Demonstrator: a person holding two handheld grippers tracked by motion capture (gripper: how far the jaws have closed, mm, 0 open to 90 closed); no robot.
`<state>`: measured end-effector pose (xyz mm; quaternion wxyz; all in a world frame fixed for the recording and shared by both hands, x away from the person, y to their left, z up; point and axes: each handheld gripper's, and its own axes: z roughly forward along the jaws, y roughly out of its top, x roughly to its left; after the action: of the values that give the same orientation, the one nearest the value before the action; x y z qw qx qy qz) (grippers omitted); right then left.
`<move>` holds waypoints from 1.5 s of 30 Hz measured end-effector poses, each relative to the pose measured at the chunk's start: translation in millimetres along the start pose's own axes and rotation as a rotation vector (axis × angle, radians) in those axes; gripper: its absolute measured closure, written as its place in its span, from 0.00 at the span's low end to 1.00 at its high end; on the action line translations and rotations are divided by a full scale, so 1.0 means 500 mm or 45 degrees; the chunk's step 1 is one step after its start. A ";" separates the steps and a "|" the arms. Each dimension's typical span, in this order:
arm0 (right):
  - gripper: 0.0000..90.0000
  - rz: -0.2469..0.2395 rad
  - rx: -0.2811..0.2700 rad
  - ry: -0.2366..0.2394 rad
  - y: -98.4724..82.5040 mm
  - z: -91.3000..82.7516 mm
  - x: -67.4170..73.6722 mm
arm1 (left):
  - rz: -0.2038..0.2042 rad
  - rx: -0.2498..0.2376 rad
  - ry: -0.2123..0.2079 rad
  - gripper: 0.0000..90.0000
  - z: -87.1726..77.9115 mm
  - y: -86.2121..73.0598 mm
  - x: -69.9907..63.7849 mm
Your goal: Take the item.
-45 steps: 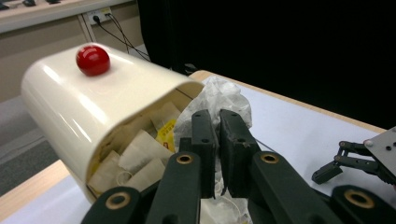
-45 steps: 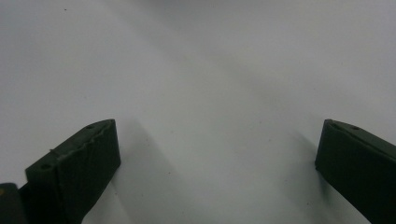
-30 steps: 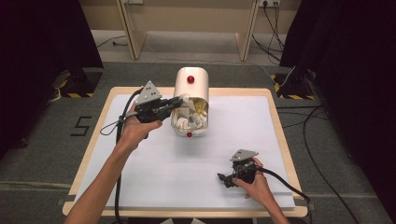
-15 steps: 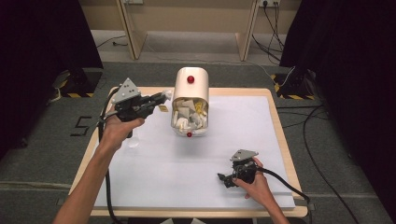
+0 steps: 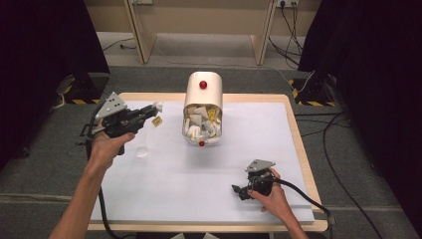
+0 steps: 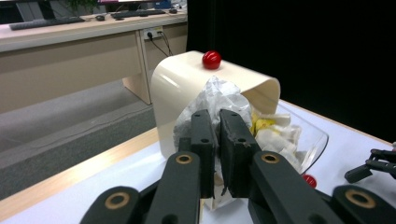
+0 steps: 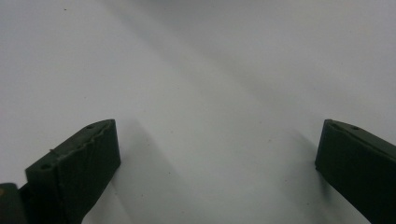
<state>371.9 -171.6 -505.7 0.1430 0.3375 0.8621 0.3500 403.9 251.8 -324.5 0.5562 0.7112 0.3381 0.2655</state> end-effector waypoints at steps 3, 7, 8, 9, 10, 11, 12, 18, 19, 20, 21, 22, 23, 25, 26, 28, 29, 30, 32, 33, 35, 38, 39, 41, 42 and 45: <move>0.01 -0.001 0.001 0.000 0.000 0.000 0.000 | -0.026 -0.001 0.020 0.93 -0.014 -0.018 0.016; 0.01 -0.001 0.002 0.000 0.000 0.000 0.000 | -0.060 -0.009 0.042 0.93 -0.025 -0.036 0.032; 0.01 0.000 0.002 0.000 0.000 0.000 0.000 | -0.066 -0.008 0.052 0.93 -0.028 -0.043 0.037; 0.01 0.000 0.002 0.000 0.000 0.000 0.000 | -0.071 -0.008 0.059 0.93 -0.029 -0.047 0.040; 0.01 -0.001 0.002 0.000 0.000 0.000 0.000 | -0.085 -0.010 0.065 0.93 -0.031 -0.054 0.045; 0.01 -0.001 0.002 0.000 0.000 0.000 0.000 | -0.090 -0.008 0.068 0.93 -0.032 -0.058 0.048; 0.01 -0.001 0.002 0.000 0.000 0.000 0.000 | -0.090 -0.008 0.068 0.93 -0.032 -0.058 0.048; 0.01 0.000 0.002 0.000 0.000 0.000 0.000 | -0.132 0.006 0.105 0.93 -0.038 -0.094 0.071; 0.01 0.000 0.002 0.000 0.000 0.000 0.000 | -0.140 0.010 0.105 0.93 -0.038 -0.099 0.074; 0.01 0.000 0.002 0.000 0.000 0.000 0.000 | -0.147 0.010 0.109 0.93 -0.038 -0.105 0.078; 0.01 -0.001 0.002 0.000 0.000 0.000 0.000 | -0.152 0.010 0.110 0.93 -0.038 -0.109 0.079; 0.01 0.000 0.002 0.000 0.000 0.000 0.000 | -0.159 0.011 0.112 0.93 -0.038 -0.114 0.081; 0.01 0.000 0.002 0.000 0.000 0.000 0.000 | -0.163 0.011 0.115 0.93 -0.038 -0.117 0.082; 0.01 -0.001 0.002 0.000 0.000 0.000 0.000 | -0.162 0.017 0.127 0.93 -0.037 -0.126 0.085; 0.01 0.000 0.002 0.000 0.000 0.000 0.000 | -0.166 0.017 0.130 0.93 -0.036 -0.129 0.085; 0.01 -0.001 0.002 0.000 0.000 0.000 0.000 | -0.174 0.021 0.135 0.93 -0.035 -0.138 0.088; 0.01 -0.001 0.002 0.000 0.000 0.000 0.000 | -0.176 0.024 0.136 0.93 -0.034 -0.142 0.088; 0.01 -0.001 0.002 0.000 0.000 0.000 0.000 | -0.180 0.026 0.137 0.93 -0.033 -0.148 0.088; 0.01 -0.001 0.002 0.000 0.000 0.000 0.000 | -0.185 0.031 0.140 0.93 -0.032 -0.156 0.088; 0.01 -0.001 0.002 0.000 0.000 0.000 0.000 | -0.188 0.031 0.140 0.93 -0.032 -0.160 0.089; 0.01 -0.001 0.002 0.000 0.000 0.000 0.000 | -0.199 0.030 0.140 0.93 -0.032 -0.165 0.091; 0.01 -0.001 0.002 0.000 0.000 0.000 0.000 | -0.219 0.047 0.152 0.93 -0.031 -0.188 0.094; 0.01 -0.001 0.002 0.000 0.000 0.000 0.000 | -0.222 0.050 0.155 0.93 -0.031 -0.191 0.094; 0.01 -0.001 0.002 0.000 0.000 0.000 0.000 | -0.226 0.057 0.169 0.93 -0.030 -0.200 0.097; 0.01 0.000 0.002 0.000 0.000 0.000 0.000 | -0.229 0.062 0.177 0.93 -0.029 -0.205 0.099; 0.01 -0.001 0.002 0.000 0.000 0.000 0.000 | -0.248 0.067 0.197 0.93 -0.027 -0.218 0.104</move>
<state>371.8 -171.7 -505.6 0.1428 0.3374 0.8624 0.3493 406.0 317.2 -427.1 0.5328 0.6668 0.4544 0.2552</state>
